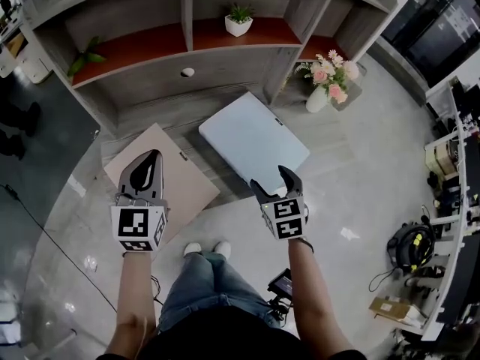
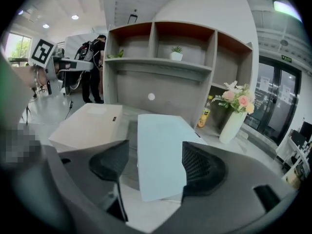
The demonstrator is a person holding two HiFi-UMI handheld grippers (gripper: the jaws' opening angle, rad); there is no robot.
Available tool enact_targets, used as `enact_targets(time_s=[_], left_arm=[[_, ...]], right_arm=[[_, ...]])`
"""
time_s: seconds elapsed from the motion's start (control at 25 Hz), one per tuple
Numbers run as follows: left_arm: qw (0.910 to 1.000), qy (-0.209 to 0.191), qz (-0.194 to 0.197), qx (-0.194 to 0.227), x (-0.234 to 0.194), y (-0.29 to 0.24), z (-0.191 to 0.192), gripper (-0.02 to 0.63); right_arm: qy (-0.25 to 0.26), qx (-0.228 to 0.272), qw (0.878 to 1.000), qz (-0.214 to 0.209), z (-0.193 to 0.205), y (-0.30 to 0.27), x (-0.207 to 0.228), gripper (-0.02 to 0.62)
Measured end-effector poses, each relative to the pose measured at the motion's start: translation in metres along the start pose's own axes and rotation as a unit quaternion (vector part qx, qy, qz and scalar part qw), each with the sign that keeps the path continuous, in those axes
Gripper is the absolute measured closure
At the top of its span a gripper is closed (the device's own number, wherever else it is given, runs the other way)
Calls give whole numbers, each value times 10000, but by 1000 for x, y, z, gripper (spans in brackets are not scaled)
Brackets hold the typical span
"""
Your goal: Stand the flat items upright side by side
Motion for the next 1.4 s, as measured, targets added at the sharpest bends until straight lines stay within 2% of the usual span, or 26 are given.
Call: enact_targets(time_s=[0.36,0.68,1.12,1.4], left_arm=[[9988,41,415,-271,-7,-10,20,595],[9978,115,513,-412,-13,-7,35,595],[9963,78,696,-503,-4,-1,43,595],[9952,-71,834,-516,1,3,47,595]], right_arm=[[704,-1008,9907,-578,46,-57,-38,244],[1479,-1640,9736,-578,64,-62,-46,238],[2054,-2091,9560,142,96,-38,-38,236],[2591,-2607,9225,1175,113,-32,-21,232]])
Point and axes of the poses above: the fingertips, and each gripper's own axes: y backward along the fingers, x to its right, z out of its underside, the point moved 6 cm from there along y, backward along the fingers, and after that the axes turned 2 degrees about -z, right-handed, at the moved point
